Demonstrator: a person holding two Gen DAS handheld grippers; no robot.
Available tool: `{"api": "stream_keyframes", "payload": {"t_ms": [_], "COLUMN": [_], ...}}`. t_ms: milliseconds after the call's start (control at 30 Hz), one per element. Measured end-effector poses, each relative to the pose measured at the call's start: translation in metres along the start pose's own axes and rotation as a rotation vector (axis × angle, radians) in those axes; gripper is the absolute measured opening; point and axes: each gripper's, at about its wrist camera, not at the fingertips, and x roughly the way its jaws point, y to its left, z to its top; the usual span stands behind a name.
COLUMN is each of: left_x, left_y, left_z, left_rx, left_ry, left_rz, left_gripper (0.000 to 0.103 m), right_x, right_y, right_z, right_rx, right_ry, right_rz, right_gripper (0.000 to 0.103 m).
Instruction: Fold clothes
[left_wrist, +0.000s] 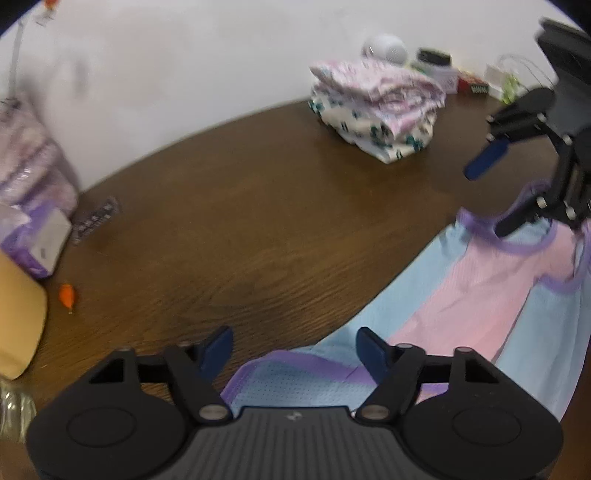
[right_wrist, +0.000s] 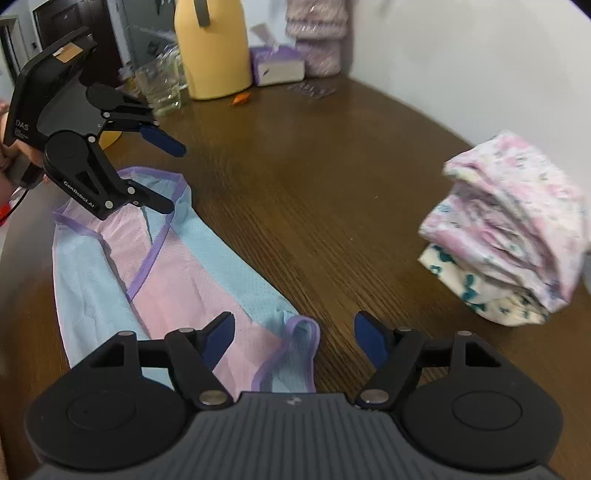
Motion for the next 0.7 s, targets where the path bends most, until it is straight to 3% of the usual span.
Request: {"api": "stream_keyframes", "payload": {"t_ms": [100,333,600,667,700], "left_x": [0.01,0.021,0.023,0.021,0.02], "left_y": [0.009,0.021,0.025,0.023,0.022], "left_z": [-0.001,0.004,0.005,0.004,0.003], "left_rx": [0.018,0.056,0.104,0.113,0.117], "left_ry": [0.047,0.088,0.09,0.082,0.079], "left_rz": [-0.053,-0.15,-0.196,-0.198,-0.199], "left_gripper": [0.048,0.052,0.056,0.051,0.044], "right_x": [0.013,0.031,0.038,0.039,0.04], "right_y": [-0.012,-0.015,-0.015,-0.013,-0.012], "right_z": [0.007,0.014,0.019,0.019,0.018], "right_rx": [0.017,-0.015,-0.026,-0.04,-0.047], "right_ry": [0.05,0.15,0.174,0.177,0.178], "right_rz": [0.052,0.094,0.097,0.103,0.106], "right_gripper": [0.069,0.056,0.017,0.012,0.01]}}
